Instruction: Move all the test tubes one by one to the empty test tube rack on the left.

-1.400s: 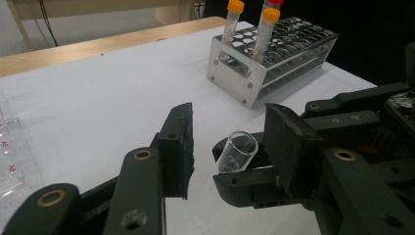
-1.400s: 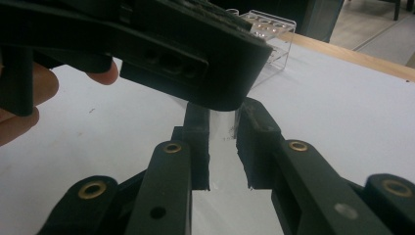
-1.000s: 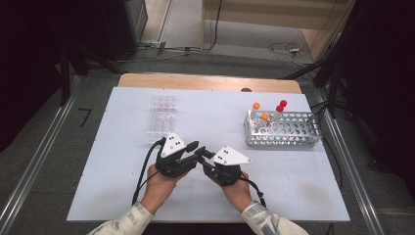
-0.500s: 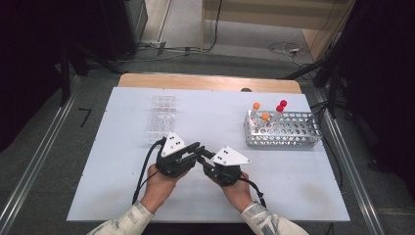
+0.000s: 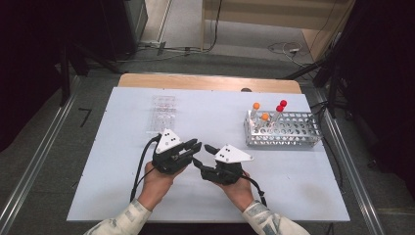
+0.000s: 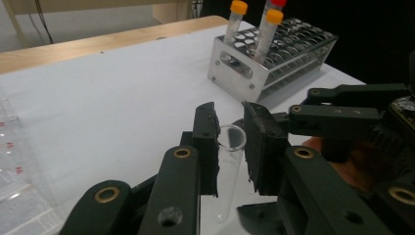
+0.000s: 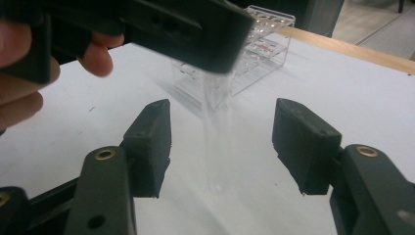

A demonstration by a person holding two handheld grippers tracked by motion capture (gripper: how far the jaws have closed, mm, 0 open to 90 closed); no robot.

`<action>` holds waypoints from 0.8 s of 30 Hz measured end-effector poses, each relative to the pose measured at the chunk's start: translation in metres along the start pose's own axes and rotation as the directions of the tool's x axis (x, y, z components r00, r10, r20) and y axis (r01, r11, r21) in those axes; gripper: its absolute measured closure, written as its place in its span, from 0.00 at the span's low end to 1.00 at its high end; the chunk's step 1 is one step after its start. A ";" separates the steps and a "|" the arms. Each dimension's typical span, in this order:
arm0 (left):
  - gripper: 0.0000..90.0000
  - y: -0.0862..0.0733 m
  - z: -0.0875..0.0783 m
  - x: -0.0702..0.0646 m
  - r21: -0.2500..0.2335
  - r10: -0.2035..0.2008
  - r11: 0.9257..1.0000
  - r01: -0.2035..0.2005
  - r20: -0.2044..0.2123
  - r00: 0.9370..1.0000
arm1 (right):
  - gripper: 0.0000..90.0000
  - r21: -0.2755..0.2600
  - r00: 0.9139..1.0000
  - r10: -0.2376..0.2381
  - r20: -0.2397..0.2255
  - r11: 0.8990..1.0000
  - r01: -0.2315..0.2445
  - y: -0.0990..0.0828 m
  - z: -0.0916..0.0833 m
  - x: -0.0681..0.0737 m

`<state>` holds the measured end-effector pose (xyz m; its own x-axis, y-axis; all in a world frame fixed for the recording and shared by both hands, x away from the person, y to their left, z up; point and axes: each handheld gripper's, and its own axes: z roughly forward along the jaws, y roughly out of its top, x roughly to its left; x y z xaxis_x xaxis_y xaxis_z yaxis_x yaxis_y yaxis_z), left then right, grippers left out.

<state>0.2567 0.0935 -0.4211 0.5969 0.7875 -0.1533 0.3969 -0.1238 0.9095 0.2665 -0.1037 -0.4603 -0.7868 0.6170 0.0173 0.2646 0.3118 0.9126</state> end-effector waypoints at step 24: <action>0.85 0.031 -0.022 0.052 -0.085 -0.097 0.993 0.087 -0.117 0.988 | 0.41 -0.017 0.998 0.029 0.053 0.999 -0.028 0.002 -0.017 -0.022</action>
<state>0.2850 0.1443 -0.3921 0.4696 0.8613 -0.1942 0.3869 -0.0031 0.9221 0.2749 -0.1294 -0.4516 -0.7483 0.6630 0.0224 0.2770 0.2816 0.9187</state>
